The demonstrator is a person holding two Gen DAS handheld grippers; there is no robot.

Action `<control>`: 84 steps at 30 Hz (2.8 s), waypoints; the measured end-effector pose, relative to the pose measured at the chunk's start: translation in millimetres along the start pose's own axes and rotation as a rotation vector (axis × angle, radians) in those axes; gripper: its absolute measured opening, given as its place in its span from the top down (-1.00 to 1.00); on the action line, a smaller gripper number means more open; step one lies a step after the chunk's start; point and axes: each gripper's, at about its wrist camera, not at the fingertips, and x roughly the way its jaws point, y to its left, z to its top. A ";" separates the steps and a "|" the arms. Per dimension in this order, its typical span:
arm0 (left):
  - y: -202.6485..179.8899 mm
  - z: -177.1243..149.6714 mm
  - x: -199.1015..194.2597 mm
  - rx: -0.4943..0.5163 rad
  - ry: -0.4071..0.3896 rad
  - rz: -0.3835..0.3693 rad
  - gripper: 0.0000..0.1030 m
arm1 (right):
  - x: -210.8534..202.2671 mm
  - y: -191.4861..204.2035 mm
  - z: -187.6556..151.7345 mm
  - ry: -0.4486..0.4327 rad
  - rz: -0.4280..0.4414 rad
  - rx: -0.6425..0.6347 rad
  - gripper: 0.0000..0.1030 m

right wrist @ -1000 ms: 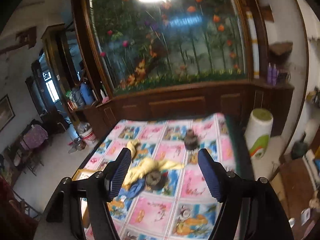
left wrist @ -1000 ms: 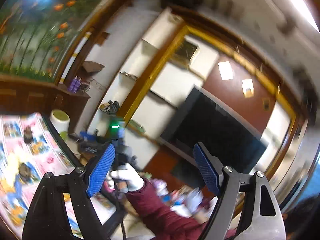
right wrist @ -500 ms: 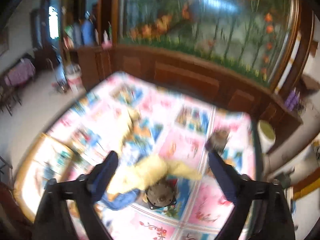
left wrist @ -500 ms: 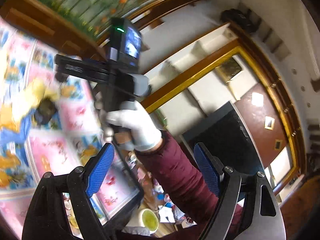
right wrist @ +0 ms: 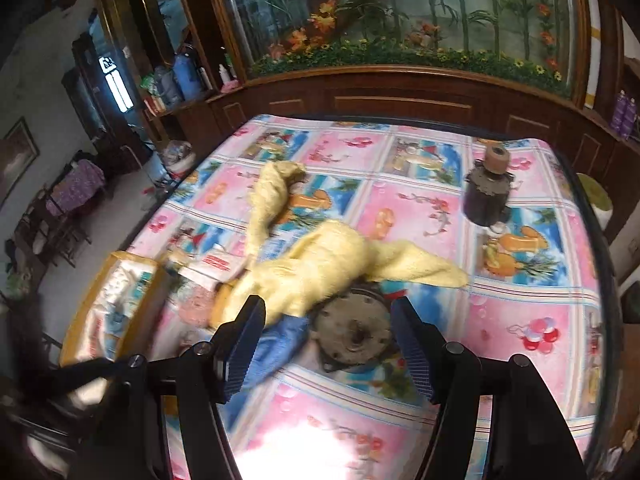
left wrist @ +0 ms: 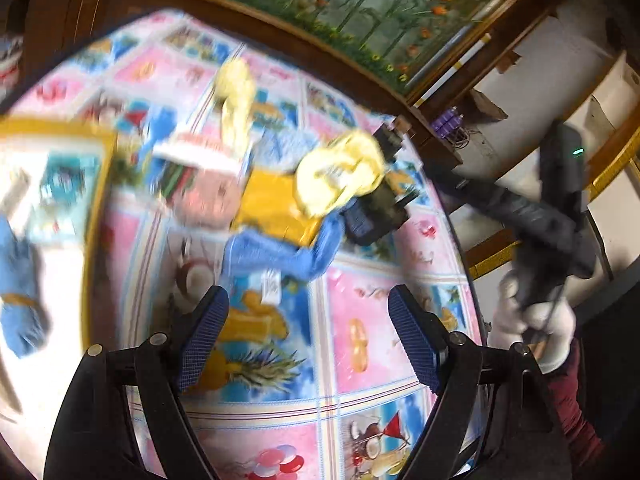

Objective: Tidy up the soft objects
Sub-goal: 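Grasp the yellow envelope with the right tool while the left tool grasps the pink ball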

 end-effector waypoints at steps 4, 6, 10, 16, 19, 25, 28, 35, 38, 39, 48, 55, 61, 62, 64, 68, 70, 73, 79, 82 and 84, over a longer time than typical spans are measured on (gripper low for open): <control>17.3 -13.9 18.5 -0.007 0.030 0.000 -0.59 | -7.0 12.8 -4.4 -0.057 0.099 0.051 -0.31; 18.9 -16.0 22.4 0.033 0.034 0.050 -0.59 | -11.4 16.3 -10.4 -0.085 0.098 0.051 -0.31; 30.6 -12.2 5.8 0.062 0.012 0.085 -0.59 | -17.6 13.0 -24.3 -0.102 0.071 0.043 -0.31; 35.0 -5.8 -19.2 0.045 -0.011 0.084 -0.59 | -3.0 24.1 -53.9 -0.007 0.174 0.027 -0.35; 21.4 -2.6 -33.2 0.064 -0.044 0.065 -0.59 | 29.3 43.8 -60.4 0.065 0.211 0.027 -0.32; 13.1 12.1 -46.8 0.102 -0.088 0.198 -0.59 | 78.5 71.9 -45.0 0.072 0.153 0.010 -0.05; 18.3 21.6 -44.5 0.084 -0.083 0.222 -0.59 | 89.5 72.5 -41.0 0.079 0.186 0.024 0.99; 21.6 47.0 -14.8 0.116 -0.054 0.311 -0.59 | 59.7 61.9 -65.2 0.064 0.205 -0.014 0.97; 28.3 71.7 2.5 0.109 -0.043 0.355 -0.59 | 45.6 60.6 -77.0 0.044 0.198 -0.043 0.87; 32.0 81.9 8.4 0.099 -0.041 0.361 -0.59 | 42.6 59.7 -79.4 0.033 0.203 -0.041 0.87; 54.1 124.5 78.8 0.105 0.130 0.602 -0.59 | 36.9 44.3 -85.4 -0.022 0.219 0.008 0.85; 18.3 68.4 82.7 0.213 0.219 0.586 -0.58 | 26.9 33.1 -81.3 -0.052 0.225 0.049 0.47; -33.0 -1.1 49.4 0.297 0.263 0.280 -0.58 | 17.9 26.1 -82.8 -0.076 0.191 0.064 0.36; -35.9 -5.2 35.9 0.292 0.229 0.258 -0.58 | 16.3 23.7 -83.1 -0.074 0.184 0.068 0.35; -32.8 -8.8 8.6 0.268 0.157 0.246 -0.58 | 9.8 19.8 -85.5 -0.063 0.202 0.074 0.26; -8.8 -20.1 -17.9 0.197 0.118 0.265 -0.58 | -3.1 26.3 -99.6 -0.011 0.267 0.031 -0.24; -4.9 -28.8 -18.4 0.202 0.127 0.275 -0.58 | -6.0 36.5 -110.7 0.032 0.308 -0.022 -0.27; 3.0 -34.3 -7.8 0.183 0.148 0.274 -0.58 | -6.1 56.0 -128.9 0.091 0.314 -0.147 -0.39; 7.4 -32.0 11.2 0.121 0.107 0.236 -0.58 | 9.6 93.9 -150.1 0.163 0.280 -0.368 -0.53; -2.4 -36.9 17.7 0.168 0.089 0.261 -0.55 | 19.2 104.4 -157.3 0.185 0.257 -0.430 -0.53; -8.5 -42.5 18.6 0.216 0.082 0.275 0.06 | 22.0 109.4 -162.0 0.191 0.244 -0.460 -0.49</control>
